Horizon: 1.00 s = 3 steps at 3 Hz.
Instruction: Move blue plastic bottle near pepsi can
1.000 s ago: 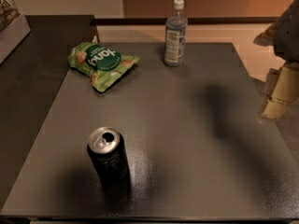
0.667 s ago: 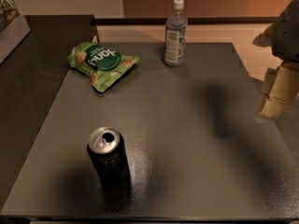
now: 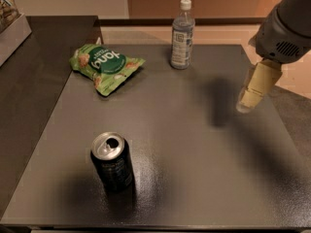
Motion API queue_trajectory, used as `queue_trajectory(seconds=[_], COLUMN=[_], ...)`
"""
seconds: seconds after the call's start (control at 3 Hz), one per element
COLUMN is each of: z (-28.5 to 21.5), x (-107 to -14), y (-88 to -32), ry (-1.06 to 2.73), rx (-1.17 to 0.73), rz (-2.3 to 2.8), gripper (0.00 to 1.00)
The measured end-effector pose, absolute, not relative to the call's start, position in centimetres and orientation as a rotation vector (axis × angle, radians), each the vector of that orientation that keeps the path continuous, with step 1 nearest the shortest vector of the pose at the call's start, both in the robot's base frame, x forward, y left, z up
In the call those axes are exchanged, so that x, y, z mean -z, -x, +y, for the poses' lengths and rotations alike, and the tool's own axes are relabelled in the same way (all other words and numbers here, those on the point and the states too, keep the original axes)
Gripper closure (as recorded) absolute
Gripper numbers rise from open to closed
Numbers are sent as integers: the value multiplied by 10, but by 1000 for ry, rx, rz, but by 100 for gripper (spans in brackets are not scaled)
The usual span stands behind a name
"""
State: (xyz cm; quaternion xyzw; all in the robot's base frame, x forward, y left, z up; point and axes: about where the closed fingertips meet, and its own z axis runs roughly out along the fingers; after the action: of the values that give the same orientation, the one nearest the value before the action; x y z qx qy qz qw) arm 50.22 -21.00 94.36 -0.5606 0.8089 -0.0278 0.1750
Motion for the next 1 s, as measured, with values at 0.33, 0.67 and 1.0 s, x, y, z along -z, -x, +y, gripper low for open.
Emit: queue_trajectory(seconds=[0.33, 0.67, 1.0], z=[-203, -196, -183], x=[-936, -935, -937], y=[-542, -586, -631], ry=[1477, 1361, 1265], rx=[66, 39, -15], rz=[2293, 2277, 2241], gripper=[0, 0, 0])
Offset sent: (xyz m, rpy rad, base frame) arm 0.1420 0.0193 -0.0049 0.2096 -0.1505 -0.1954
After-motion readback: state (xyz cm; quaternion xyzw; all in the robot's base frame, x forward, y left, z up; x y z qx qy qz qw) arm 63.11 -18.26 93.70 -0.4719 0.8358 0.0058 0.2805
